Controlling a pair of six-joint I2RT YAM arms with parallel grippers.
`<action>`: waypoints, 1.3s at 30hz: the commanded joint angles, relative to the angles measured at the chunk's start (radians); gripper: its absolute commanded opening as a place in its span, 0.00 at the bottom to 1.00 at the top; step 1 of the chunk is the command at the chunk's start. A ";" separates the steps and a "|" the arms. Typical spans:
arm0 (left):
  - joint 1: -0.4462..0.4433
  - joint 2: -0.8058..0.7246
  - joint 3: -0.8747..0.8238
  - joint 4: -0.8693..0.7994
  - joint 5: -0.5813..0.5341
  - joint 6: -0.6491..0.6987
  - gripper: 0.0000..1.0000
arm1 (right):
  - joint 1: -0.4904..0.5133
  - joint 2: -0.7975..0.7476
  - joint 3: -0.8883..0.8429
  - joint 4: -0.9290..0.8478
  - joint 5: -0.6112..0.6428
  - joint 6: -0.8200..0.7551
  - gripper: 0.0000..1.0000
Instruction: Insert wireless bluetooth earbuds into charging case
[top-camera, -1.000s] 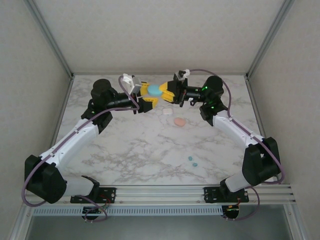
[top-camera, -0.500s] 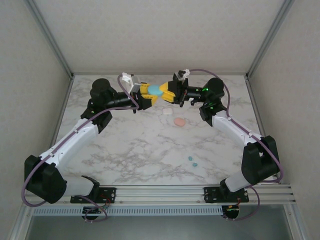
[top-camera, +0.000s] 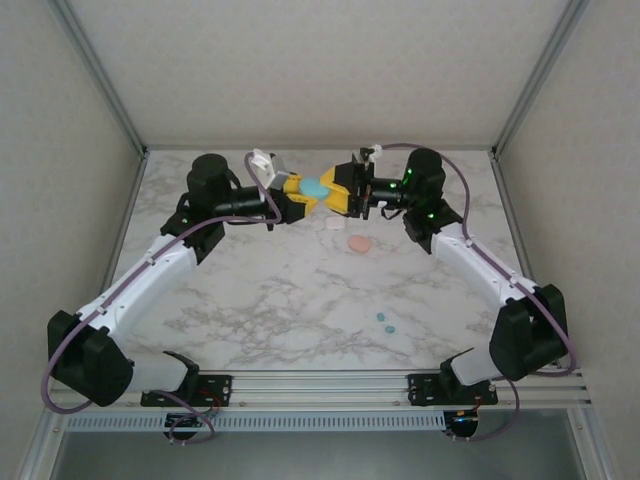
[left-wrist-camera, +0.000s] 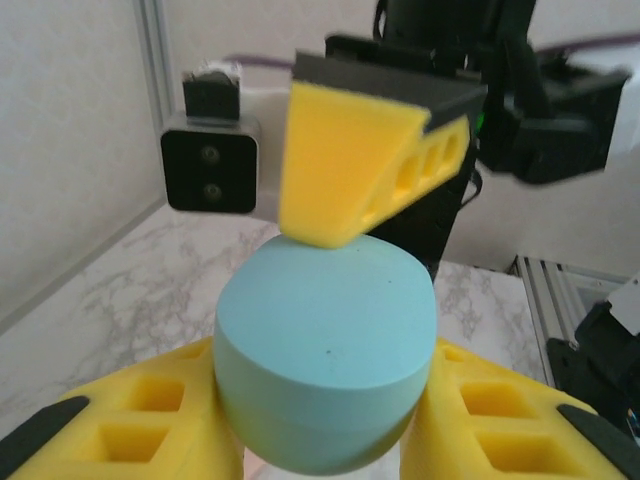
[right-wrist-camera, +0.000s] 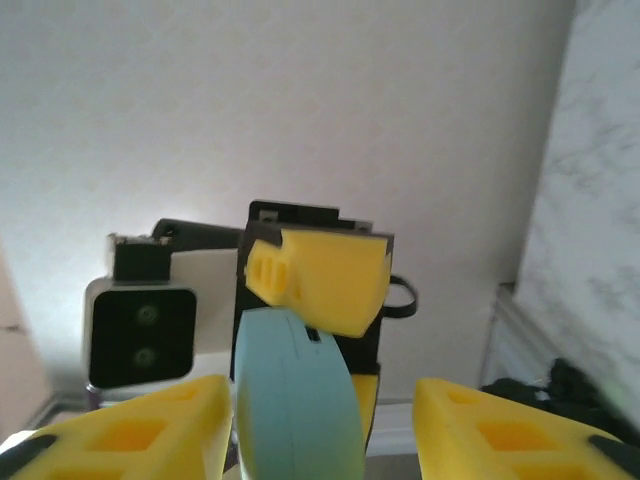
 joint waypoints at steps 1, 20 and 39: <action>-0.016 0.000 0.049 -0.143 0.015 0.104 0.20 | 0.001 -0.080 0.152 -0.577 0.132 -0.478 0.59; -0.069 0.011 0.040 -0.185 0.009 0.068 0.21 | 0.166 -0.214 0.173 -0.893 0.610 -1.200 0.66; -0.087 0.011 0.060 -0.210 0.072 0.103 0.21 | 0.168 -0.237 0.131 -0.772 0.784 -1.082 0.66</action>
